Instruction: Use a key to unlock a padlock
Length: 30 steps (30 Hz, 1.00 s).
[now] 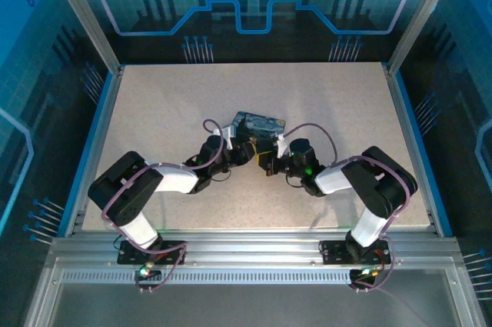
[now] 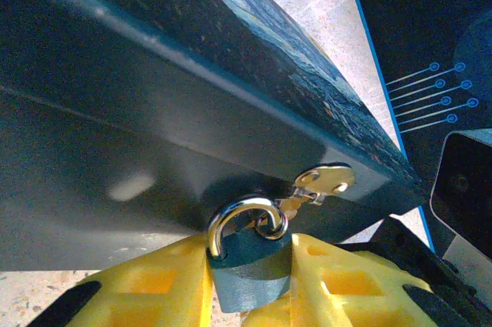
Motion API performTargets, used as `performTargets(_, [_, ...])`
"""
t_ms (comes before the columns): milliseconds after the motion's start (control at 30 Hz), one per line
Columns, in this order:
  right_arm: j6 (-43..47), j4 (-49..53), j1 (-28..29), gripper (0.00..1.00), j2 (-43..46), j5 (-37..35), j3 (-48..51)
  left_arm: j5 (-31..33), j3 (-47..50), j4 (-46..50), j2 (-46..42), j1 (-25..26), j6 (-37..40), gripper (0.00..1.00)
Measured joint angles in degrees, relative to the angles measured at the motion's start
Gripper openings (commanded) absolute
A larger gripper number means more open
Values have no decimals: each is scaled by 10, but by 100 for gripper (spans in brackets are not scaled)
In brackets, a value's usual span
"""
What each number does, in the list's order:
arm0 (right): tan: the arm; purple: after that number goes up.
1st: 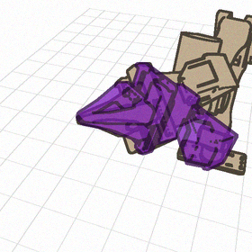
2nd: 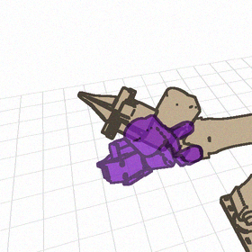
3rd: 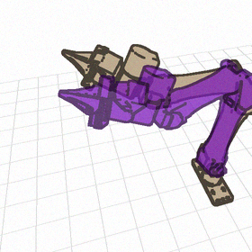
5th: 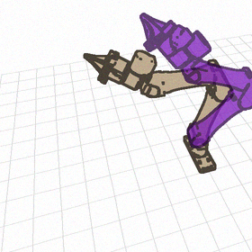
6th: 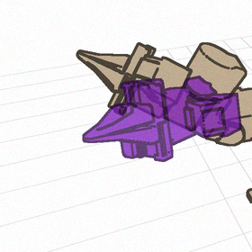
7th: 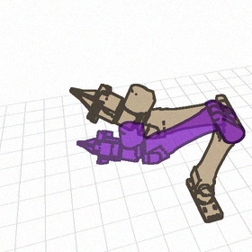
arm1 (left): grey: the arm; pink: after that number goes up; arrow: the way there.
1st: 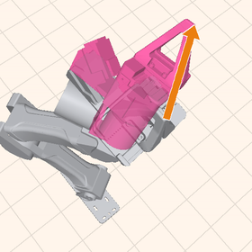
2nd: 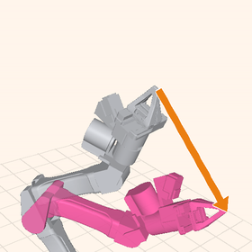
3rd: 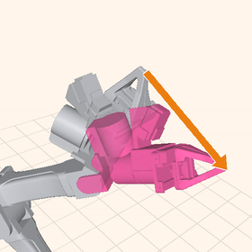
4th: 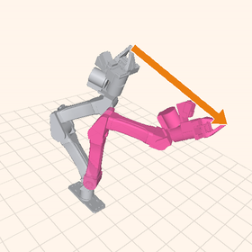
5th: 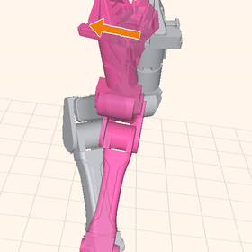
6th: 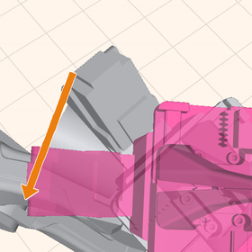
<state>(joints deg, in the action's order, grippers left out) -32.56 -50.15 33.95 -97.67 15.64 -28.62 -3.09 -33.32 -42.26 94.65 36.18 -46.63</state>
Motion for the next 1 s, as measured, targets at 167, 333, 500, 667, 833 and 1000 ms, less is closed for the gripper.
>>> performTargets(167, [7, 3, -4, 0, 0, 12, -10, 6, -1, 0, -4, 0, 0, 29])
performTargets(333, [15, 12, -7, 0, 0, 16, -19, 8, -4, 0, -4, 0, 0, 29])
performTargets(500, [22, 20, -7, 1, 4, 15, -20, 8, -4, 0, -4, 0, 0, 29])
performTargets(667, [22, 20, -11, 10, 11, 18, -14, 7, -9, 5, -4, 3, 0, 29])
performTargets(833, [22, 19, -11, 18, 31, 22, 6, 3, -11, 11, -4, 11, 0, 29])
performTargets(1000, [22, 12, -14, 25, 64, 25, 36, -3, -11, 27, -4, 14, 0, 29])
